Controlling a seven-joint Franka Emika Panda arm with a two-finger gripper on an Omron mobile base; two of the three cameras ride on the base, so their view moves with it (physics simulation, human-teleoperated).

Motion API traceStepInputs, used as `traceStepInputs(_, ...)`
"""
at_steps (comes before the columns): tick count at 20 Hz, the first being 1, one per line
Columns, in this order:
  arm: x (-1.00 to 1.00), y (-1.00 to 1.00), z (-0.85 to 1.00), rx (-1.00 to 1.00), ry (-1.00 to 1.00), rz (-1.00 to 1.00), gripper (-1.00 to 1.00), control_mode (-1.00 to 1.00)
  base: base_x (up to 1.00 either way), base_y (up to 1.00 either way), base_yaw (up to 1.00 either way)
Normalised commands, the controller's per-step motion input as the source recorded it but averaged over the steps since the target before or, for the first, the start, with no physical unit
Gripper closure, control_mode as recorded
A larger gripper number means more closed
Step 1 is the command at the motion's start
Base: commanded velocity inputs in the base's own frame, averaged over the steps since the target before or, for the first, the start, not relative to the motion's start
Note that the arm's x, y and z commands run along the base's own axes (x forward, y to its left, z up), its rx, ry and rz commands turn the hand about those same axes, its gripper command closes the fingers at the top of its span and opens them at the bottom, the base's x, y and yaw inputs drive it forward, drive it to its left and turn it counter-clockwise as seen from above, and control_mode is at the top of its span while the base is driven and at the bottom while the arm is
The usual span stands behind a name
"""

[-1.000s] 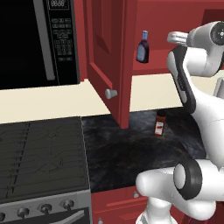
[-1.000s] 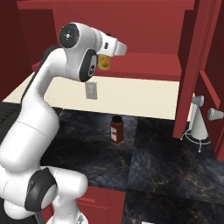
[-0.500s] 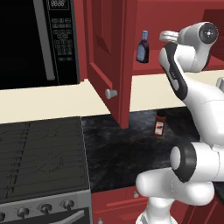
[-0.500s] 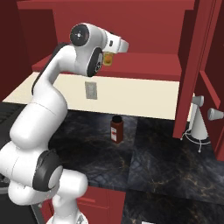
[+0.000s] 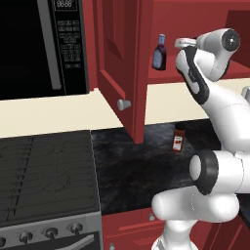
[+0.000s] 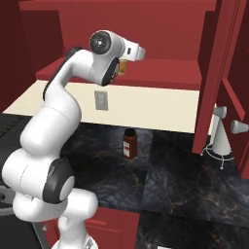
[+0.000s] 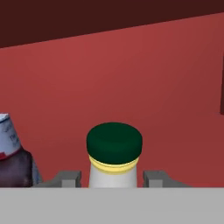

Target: There are various items on the counter. Only move the condiments/shakers into the cabinet.

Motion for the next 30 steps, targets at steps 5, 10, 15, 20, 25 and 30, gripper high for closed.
traceStepInputs(5, 0.29, 0.0, -0.22, -0.01, 0.0, 0.07, 1.0, -1.0, 0.0, 0.0, 0.0)
traceStepInputs(10, 0.25, 0.0, -0.09, 0.0, 0.0, 0.06, 1.0, -1.0, 0.0, 0.0, 0.0)
traceStepInputs(15, 0.31, 0.0, -0.09, -0.01, 0.0, 0.05, 1.0, -1.0, 0.0, 0.0, 0.0)
traceStepInputs(20, 0.1, 0.0, -0.21, -0.05, 0.0, 0.04, -1.0, -1.0, 0.0, 0.0, 0.0)
traceStepInputs(25, 0.0, 0.0, -0.08, -0.04, 0.0, 0.04, -1.0, -1.0, 0.0, 0.0, 0.0)
traceStepInputs(30, 0.0, 0.0, -0.01, 0.0, 0.0, 0.05, -1.0, -1.0, 0.0, 0.0, 0.0)
